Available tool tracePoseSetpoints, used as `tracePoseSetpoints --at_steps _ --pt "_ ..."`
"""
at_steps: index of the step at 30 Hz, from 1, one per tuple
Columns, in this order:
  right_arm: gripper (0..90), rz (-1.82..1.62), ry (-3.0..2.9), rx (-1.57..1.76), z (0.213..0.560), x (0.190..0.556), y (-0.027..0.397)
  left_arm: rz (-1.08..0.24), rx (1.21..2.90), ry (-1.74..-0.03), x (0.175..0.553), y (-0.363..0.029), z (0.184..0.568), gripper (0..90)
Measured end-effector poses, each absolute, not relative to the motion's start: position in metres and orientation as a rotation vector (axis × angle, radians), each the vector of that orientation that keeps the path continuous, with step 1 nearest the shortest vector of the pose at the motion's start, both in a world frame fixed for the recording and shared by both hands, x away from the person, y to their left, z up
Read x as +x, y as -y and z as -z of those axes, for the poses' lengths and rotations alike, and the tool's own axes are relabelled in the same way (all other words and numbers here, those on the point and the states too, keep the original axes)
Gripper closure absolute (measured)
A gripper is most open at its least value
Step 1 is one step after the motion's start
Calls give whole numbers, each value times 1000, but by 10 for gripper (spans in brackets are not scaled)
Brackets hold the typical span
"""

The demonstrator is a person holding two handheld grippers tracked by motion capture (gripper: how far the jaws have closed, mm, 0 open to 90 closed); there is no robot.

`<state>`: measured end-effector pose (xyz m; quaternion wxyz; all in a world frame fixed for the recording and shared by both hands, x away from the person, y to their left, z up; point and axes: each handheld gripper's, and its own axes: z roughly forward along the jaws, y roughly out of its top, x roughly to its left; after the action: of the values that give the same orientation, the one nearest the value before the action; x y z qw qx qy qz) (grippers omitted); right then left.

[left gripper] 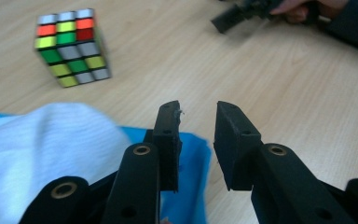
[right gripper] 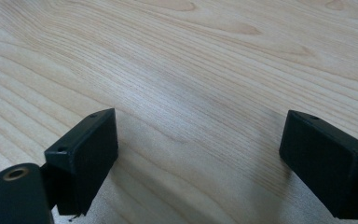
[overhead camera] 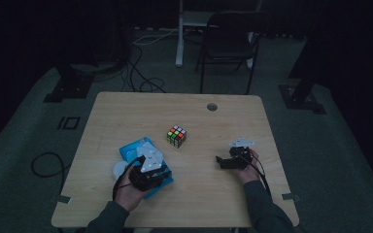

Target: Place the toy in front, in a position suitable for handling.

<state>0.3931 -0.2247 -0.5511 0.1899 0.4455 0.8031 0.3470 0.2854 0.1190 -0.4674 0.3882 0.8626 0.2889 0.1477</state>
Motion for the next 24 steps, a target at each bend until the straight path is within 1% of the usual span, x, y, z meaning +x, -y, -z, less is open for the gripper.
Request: tracePoseSetpoints --at_steps 4,9,13,16,23,24 --pt "113 -975 -2257 1252 551 393 225 -363 2228 -734 286 -105 475 733" --pt "113 -976 -2257 1251 551 393 225 -374 2277 -783 290 -100 483 757" --pt "113 -976 -2258 1252 551 393 225 -408 2304 -817 288 -104 486 840" --pt "113 -976 -2257 1251 551 393 225 -419 2322 -814 286 -108 486 874" --pt "113 -975 -2257 1251 551 393 225 -434 2327 -827 280 -121 487 891" --pt "113 -976 -2258 1251 551 393 225 -463 2325 -850 280 -127 487 891"
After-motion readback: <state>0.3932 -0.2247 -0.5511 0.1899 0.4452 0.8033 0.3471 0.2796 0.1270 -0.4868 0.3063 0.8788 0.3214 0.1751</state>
